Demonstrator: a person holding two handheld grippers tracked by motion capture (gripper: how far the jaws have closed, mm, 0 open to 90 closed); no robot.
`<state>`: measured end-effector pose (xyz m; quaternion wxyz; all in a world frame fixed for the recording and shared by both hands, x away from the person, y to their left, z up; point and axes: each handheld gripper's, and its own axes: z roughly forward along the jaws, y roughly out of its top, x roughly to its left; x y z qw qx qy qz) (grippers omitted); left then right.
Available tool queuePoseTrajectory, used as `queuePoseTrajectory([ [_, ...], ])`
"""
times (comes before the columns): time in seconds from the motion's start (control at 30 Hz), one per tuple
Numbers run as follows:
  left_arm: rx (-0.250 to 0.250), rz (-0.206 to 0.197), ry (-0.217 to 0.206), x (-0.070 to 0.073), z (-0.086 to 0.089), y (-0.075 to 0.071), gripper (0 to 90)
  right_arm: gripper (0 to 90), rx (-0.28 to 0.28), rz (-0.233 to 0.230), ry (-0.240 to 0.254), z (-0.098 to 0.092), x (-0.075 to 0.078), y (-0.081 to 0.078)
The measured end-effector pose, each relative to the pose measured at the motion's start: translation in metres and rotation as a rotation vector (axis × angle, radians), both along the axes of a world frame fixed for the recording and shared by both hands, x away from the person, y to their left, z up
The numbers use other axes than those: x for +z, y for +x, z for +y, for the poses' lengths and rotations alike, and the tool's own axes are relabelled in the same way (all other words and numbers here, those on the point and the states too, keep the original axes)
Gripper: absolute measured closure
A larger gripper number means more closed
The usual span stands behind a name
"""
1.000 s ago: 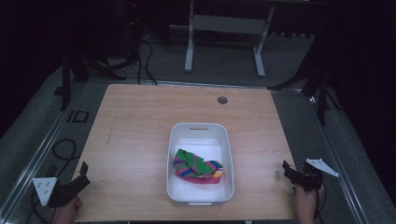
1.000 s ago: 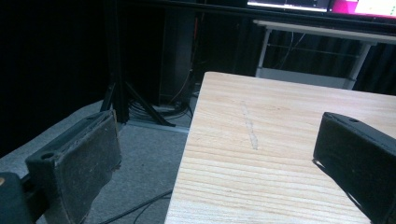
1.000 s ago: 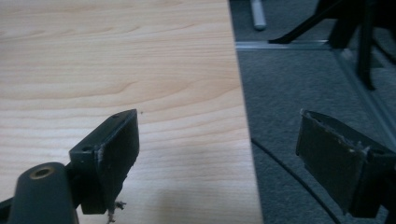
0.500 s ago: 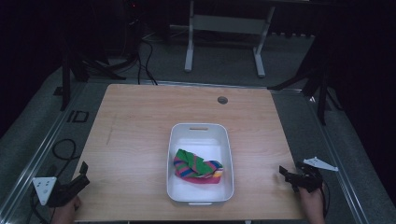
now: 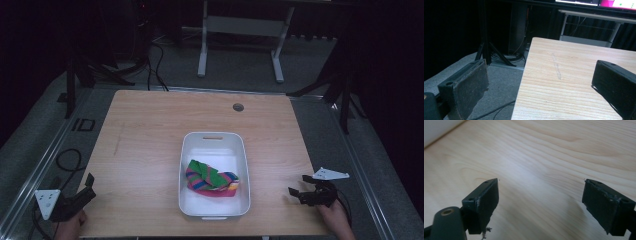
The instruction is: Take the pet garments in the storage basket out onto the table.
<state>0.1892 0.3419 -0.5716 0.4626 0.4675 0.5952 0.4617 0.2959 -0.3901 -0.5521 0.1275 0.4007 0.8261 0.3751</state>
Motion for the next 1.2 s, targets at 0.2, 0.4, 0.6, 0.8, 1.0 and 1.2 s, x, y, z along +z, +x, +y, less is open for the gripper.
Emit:
queuePoseTrajectory([
  [0.2,-0.001,0.0,0.001,0.0,0.0,0.0,1.2,13.6,0.146,-0.009,-0.028,0.018,0.007,0.0],
  [0.4,-0.002,-0.002,-0.002,0.0,0.0,0.0,1.2,13.7,0.266,-0.003,-0.044,0.037,0.016,0.0],
  [0.6,-0.003,-0.002,-0.002,0.0,0.0,0.0,1.2,13.7,0.37,0.004,0.0,0.056,0.035,0.003],
  [0.8,-0.006,-0.002,-0.006,0.0,0.001,0.0,1.2,13.8,0.473,0.011,-0.014,0.075,0.063,0.007],
  [1.0,-0.007,-0.002,-0.003,0.0,0.001,0.0,1.2,13.7,0.543,0.027,-0.075,0.1,0.089,0.011],
  [1.2,-0.01,-0.002,-0.004,0.0,0.001,0.0,1.2,13.4,0.601,0.031,-0.099,0.128,0.107,0.014],
])
